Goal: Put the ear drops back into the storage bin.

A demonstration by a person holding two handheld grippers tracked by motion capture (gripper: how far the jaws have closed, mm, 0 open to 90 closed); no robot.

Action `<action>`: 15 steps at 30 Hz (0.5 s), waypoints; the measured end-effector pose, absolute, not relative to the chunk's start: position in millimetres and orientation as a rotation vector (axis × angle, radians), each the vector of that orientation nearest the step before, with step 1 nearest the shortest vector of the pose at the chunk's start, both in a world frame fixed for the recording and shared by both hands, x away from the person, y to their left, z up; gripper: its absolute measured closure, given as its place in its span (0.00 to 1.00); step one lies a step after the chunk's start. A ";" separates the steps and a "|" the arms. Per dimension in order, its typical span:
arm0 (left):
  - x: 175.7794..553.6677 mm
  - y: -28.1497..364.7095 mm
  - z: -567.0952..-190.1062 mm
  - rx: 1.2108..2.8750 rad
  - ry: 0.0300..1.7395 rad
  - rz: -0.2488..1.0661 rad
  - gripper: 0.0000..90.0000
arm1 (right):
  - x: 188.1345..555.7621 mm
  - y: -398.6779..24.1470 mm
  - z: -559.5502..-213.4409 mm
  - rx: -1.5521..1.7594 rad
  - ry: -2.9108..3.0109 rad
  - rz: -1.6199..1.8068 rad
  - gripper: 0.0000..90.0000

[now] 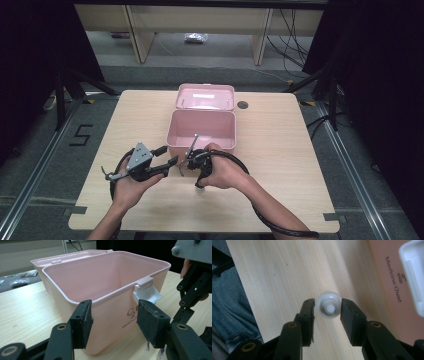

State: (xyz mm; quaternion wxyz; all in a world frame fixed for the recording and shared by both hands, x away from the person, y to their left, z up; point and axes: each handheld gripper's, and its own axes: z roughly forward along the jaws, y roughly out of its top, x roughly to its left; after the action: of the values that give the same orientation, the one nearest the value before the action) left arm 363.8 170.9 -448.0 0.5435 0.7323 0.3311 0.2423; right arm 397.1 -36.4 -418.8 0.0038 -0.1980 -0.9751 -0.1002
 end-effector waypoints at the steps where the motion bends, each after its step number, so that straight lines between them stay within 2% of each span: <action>1: 363.7 171.3 -447.9 1.739 0.785 0.576 0.50 | 399.6 -36.8 -420.5 -0.561 -3.074 -0.331 0.72; 15: 363.2 172.5 -450.4 1.740 0.796 0.572 0.50 | 401.3 -30.2 -424.4 -0.554 -3.089 -0.278 0.73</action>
State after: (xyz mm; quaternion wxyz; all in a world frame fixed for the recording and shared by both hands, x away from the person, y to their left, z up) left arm 363.2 172.5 -450.4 0.5416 0.7324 0.3351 0.2410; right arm 401.3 -30.2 -424.4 -0.0045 -0.1759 -0.9804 -0.0883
